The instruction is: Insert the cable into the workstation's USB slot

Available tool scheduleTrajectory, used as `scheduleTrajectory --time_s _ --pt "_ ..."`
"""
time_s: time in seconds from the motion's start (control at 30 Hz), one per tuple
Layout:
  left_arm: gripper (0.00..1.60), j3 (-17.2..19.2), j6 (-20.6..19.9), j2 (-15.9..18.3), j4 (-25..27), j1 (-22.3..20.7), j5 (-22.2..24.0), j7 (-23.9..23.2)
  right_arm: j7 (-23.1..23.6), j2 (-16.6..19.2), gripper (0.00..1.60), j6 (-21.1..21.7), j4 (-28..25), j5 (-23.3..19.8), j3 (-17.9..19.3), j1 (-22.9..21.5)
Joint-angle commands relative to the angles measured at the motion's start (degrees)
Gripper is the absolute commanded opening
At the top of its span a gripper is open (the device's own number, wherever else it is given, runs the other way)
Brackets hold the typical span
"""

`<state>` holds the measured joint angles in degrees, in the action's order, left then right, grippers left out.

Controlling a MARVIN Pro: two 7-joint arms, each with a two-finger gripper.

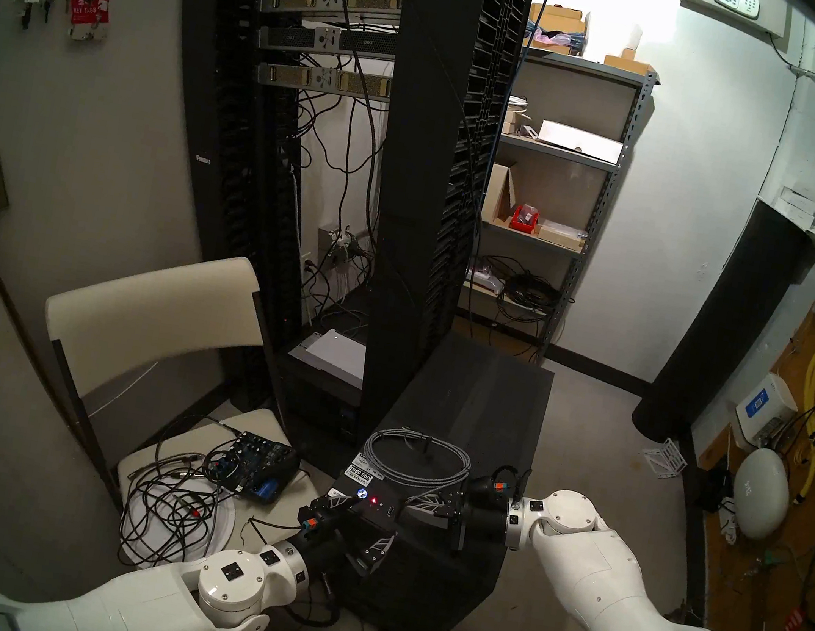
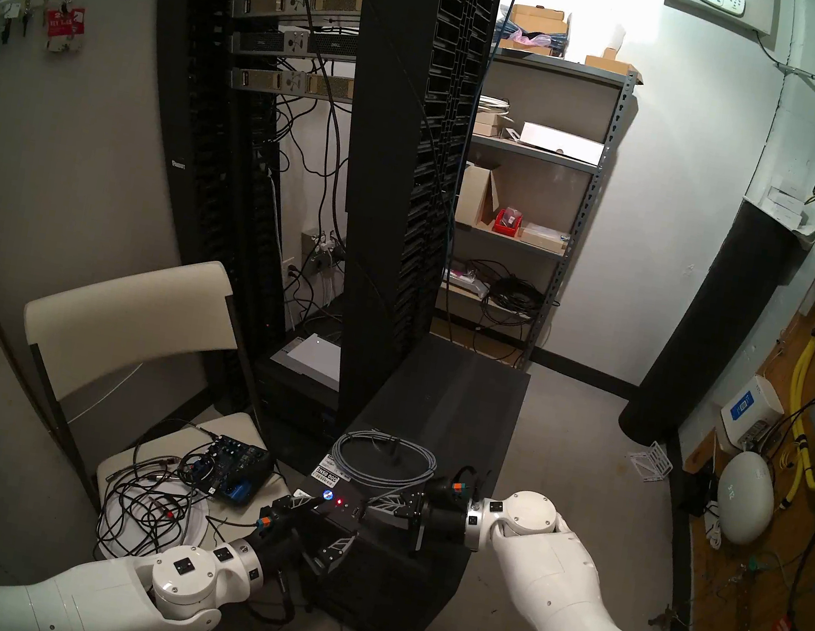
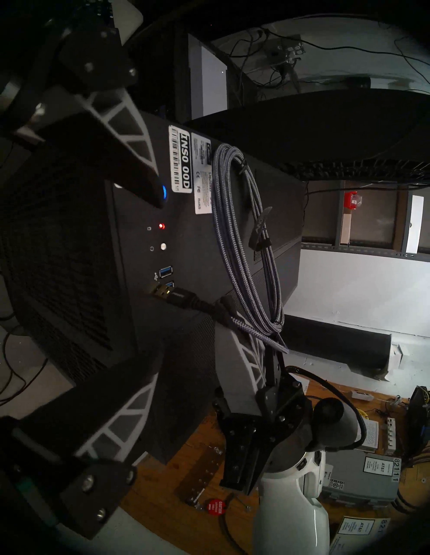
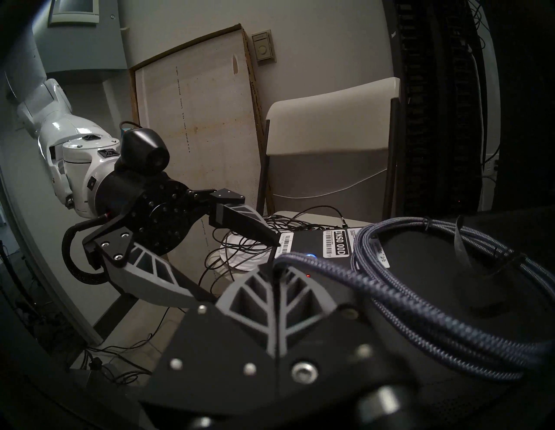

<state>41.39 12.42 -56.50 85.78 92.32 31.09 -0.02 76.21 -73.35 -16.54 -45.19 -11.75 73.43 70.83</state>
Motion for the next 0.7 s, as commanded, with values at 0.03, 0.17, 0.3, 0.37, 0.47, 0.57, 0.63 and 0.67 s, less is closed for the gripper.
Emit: scheduleTrajectory --time_s 0.03,0.17,0.3,0.37,0.47,0.57,0.63,0.67 --pt "1.6 -0.46 1.03 -0.6 4.33 1.56 -1.2 1.98 -1.31 -0.75 0.0 -0.07 -1.35 0.11 0.2 -0.29" --pt "1.6 -0.92 1.64 -1.18 4.75 2.32 -2.71 3.83 -1.72 -0.76 0.0 0.01 -1.96 0.3 0.19 0.0" --pt "1.6 -1.61 2.23 -2.96 3.44 2.39 -4.94 6.78 -1.83 -0.7 0.0 0.25 -2.7 0.32 0.2 0.34" --pt "1.6 -2.26 3.86 -3.54 2.02 1.68 -6.81 6.87 -1.89 -0.65 0.0 0.34 -3.08 0.33 0.21 0.54" --pt "1.6 -2.57 4.57 -4.19 0.98 1.41 -7.55 7.63 -1.95 -0.56 0.0 0.58 -3.69 0.32 0.23 0.87" --pt "1.46 -2.76 5.14 -5.05 -0.09 1.01 -7.64 7.89 -1.94 -0.5 0.0 0.83 -4.24 0.32 0.24 1.16" --pt "1.32 -2.92 5.74 -5.61 -0.73 0.65 -7.92 8.13 -1.94 -0.47 0.0 0.95 -4.45 0.34 0.26 1.27" --pt "1.32 -3.05 6.14 -5.85 -1.05 0.44 -8.43 8.36 -1.94 -0.47 0.0 0.99 -4.52 0.34 0.28 1.32"
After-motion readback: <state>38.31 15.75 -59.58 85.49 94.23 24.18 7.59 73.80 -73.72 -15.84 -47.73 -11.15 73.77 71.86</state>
